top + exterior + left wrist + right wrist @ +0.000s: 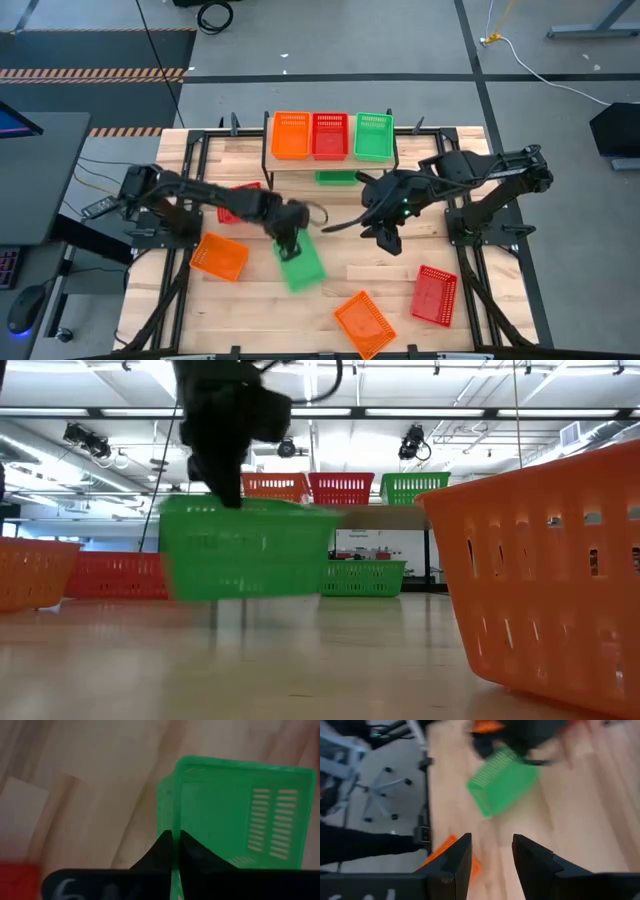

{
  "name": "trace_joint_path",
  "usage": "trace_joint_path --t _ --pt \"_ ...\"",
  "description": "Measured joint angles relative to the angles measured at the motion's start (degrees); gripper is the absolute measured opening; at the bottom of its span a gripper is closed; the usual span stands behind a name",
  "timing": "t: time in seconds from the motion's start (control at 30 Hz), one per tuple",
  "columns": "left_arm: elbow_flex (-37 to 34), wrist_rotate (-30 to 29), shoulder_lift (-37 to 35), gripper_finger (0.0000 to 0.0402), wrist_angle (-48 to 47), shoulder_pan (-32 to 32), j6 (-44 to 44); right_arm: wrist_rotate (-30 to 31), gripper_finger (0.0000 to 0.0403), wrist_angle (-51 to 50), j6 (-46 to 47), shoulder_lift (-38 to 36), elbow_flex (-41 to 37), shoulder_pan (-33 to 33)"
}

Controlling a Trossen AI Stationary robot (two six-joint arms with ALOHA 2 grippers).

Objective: Stack baskets on shelf by color
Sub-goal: Stack the bottom green bin on top of the other green bin on the shelf

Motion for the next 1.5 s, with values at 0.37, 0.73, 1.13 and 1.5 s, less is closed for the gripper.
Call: trace_joint_path --t 0.37,0.73,1.13,1.5 --pt "11.6 9.6 0.0 0.0014 -1.5 14.4 -3.8 -0.8 0.0146 10.6 -24.0 0.4 0.0 2.5" --pt "28.3 9.3 -0.1 0.0014 -14.8 21.8 1.8 -2.4 0.0199 8.0 -38.7 4.9 0.0 -0.8" --pt "29.4 15.5 0.2 0.0014 -17.9 20.4 0.5 5.1 0.0246 6.7 -43.6 6.2 0.0 -6.4" --pt "29.4 17.0 0.2 0.0014 -16.8 20.4 -1.1 -0.2 0.0243 4.6 -45.8 10.5 0.0 -6.1"
